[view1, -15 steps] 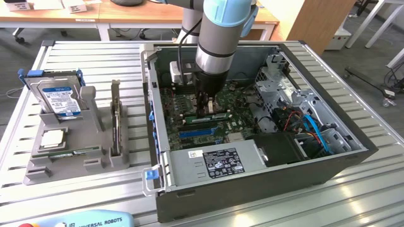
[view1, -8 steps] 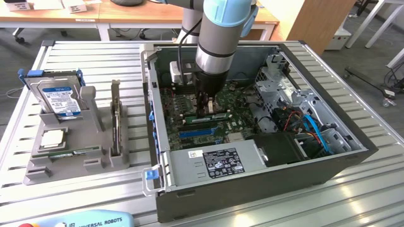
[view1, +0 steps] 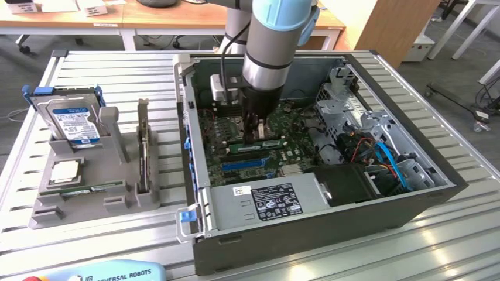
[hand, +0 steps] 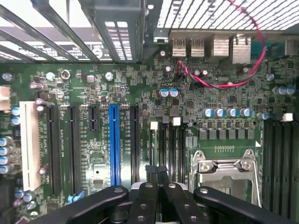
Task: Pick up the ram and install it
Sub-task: 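Press down the ram until it locks into place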
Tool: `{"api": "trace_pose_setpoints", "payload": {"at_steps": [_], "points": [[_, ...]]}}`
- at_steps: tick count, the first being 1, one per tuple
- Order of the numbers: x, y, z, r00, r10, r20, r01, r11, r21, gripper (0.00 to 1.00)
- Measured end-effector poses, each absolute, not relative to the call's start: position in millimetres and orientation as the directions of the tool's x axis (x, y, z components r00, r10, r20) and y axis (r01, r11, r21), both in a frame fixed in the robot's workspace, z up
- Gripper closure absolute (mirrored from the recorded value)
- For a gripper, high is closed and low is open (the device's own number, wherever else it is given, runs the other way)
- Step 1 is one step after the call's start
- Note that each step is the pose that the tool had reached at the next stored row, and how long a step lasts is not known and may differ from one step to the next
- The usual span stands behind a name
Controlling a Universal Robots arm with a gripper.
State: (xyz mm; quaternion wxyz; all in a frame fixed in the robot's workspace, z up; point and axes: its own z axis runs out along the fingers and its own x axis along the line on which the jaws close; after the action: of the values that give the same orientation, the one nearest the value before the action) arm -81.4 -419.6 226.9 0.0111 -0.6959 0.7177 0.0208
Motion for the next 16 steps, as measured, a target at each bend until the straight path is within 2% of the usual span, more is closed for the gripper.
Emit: {"api": "trace_pose_setpoints", "payload": {"at_steps": [16], "points": [[-81,-420,259,-0.031,-0.999,-0.044,-0.999,0.031,0.014,0.90]]}}
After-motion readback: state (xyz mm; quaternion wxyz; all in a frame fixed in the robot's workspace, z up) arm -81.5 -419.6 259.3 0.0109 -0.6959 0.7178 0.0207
